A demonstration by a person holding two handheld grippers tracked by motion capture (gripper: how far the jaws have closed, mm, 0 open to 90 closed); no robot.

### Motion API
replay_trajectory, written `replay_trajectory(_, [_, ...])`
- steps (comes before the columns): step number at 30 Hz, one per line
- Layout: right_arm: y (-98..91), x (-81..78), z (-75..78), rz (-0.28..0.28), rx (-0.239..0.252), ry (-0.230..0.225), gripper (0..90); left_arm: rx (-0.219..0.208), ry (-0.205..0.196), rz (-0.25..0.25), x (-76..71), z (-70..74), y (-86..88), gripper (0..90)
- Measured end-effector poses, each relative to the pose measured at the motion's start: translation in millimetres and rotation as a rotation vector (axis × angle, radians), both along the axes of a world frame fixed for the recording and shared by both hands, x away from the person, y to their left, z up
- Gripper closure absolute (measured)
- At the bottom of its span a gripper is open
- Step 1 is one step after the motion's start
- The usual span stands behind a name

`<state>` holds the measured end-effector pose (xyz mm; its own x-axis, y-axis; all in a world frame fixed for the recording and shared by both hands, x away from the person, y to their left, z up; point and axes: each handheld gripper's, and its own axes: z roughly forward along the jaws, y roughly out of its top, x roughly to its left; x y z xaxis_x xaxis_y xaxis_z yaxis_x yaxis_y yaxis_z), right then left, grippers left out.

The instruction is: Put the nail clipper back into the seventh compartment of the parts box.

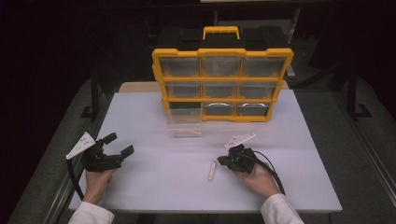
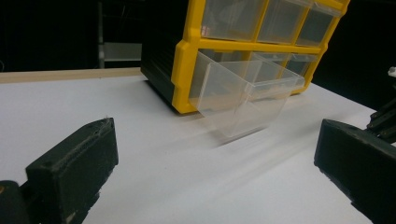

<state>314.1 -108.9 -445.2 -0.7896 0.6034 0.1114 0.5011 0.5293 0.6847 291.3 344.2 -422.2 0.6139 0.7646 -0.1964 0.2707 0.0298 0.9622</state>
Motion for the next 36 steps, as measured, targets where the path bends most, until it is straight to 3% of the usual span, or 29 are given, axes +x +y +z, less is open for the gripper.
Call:
replay_trajectory(11, [8.6, 1.2, -5.0, -0.014, -0.020, 0.006, 88.7, -0.004, 0.001, 0.000, 0.1, -0.1, 0.2, 0.0])
replay_trajectory(22, [14.4, 4.1, -7.0, -0.017, -0.007, 0.013, 88.5, -0.004, 0.005, -0.001, 0.4, -0.3, 0.0, 0.0])
replay_trajectory(36, [31.8, 10.0, -8.6, 0.017, 0.009, 0.014, 88.5, -0.011, 0.006, -0.005, 0.4, -0.5, 0.1, 0.0])
